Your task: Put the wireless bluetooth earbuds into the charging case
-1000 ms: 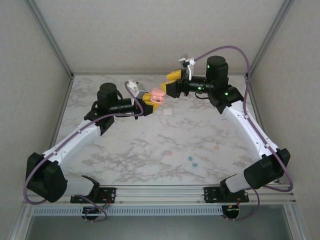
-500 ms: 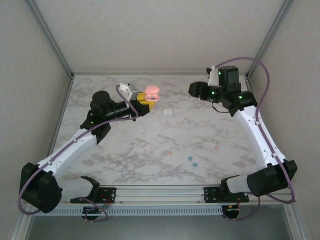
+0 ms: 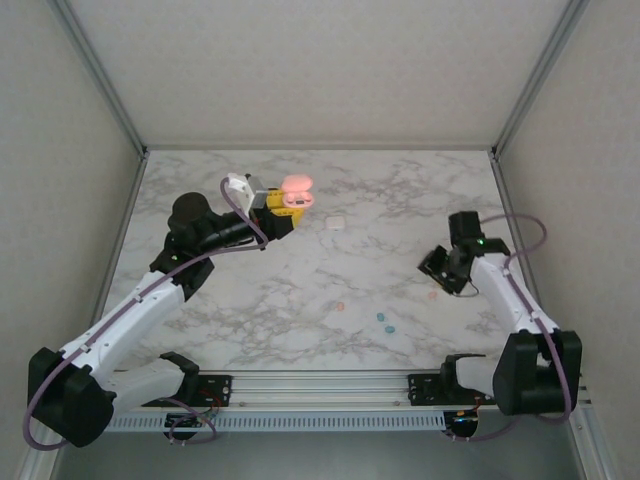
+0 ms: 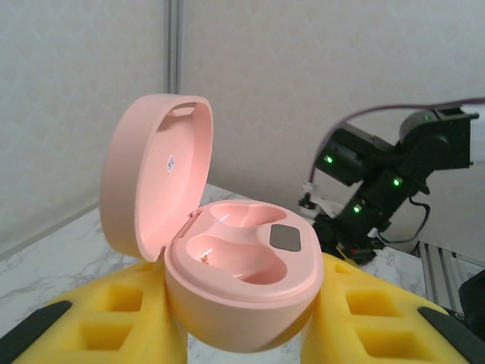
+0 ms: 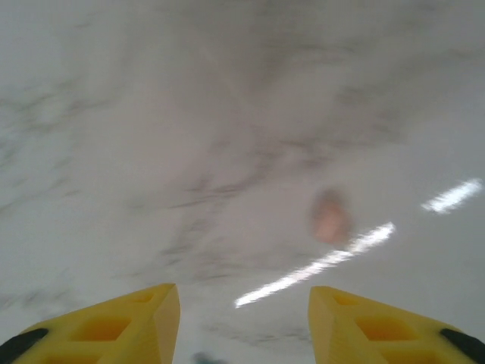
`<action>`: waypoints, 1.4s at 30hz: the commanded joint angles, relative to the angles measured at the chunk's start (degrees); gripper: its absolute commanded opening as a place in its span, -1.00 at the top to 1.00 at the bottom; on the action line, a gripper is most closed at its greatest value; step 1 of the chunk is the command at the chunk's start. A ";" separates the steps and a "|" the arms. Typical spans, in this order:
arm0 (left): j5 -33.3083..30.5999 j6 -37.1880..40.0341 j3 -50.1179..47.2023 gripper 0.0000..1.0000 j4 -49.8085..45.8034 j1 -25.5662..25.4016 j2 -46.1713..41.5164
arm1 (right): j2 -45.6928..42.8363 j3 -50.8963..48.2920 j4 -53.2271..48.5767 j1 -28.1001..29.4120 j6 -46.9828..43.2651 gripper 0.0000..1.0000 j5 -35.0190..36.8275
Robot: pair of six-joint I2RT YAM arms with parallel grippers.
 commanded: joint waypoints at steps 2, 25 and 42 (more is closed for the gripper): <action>-0.21 -0.17 0.27 0.52 0.30 -0.82 0.02 | -3.10 -5.77 4.39 -3.90 3.96 0.07 0.05; -0.10 0.44 1.17 0.52 0.92 -1.26 2.66 | 17.14 4.33 -2.91 -1.45 -7.53 0.30 6.02; -0.33 0.70 1.08 0.52 0.47 -1.26 2.01 | 22.69 6.44 -2.55 1.31 -9.11 0.32 6.81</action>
